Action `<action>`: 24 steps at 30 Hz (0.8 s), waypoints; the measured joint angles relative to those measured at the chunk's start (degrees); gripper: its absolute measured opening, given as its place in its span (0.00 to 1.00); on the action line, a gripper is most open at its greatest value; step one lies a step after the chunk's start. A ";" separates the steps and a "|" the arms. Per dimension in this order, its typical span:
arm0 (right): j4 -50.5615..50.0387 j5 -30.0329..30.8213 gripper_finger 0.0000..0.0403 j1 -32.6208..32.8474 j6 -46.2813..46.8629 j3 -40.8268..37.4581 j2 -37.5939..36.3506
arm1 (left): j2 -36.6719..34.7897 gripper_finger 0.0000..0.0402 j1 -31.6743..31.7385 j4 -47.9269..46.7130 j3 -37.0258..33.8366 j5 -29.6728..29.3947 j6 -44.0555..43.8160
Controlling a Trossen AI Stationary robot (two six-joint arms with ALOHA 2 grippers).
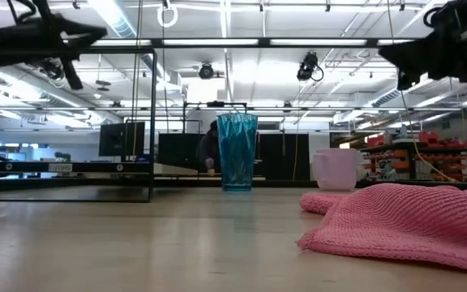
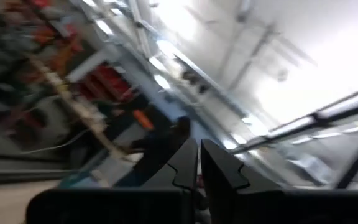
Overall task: Stack small to large cups/mugs on shelf
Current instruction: Put the pink mug on the shelf
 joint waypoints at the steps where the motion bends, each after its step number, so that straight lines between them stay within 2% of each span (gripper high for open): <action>1: 1.72 0.00 0.03 0.00 0.00 0.00 0.01 | 0.00 0.07 -0.94 1.38 0.00 -0.58 -0.59; 7: 15.20 0.19 0.03 0.00 -0.04 0.00 -0.01 | 0.00 0.06 -4.79 7.73 0.00 -6.96 -4.61; 11: 25.58 3.92 0.03 0.00 1.42 0.00 -0.01 | 0.00 0.08 -5.66 12.69 0.00 -9.80 -3.91; 14: 31.88 9.28 0.03 0.00 7.52 0.00 -0.01 | 0.00 0.08 -5.73 14.35 0.02 -10.87 -1.55; 18: 34.87 18.25 0.03 0.00 13.75 0.00 -0.01 | 0.00 0.08 -5.73 14.43 0.02 -13.12 3.28; 21: 34.81 20.17 0.03 0.00 17.73 0.01 -0.01 | 0.00 0.06 -5.71 14.59 0.02 -17.18 3.25; 24: 34.80 21.69 0.03 0.00 24.14 0.00 -0.01 | 0.00 0.05 -5.71 16.30 0.02 -18.86 2.16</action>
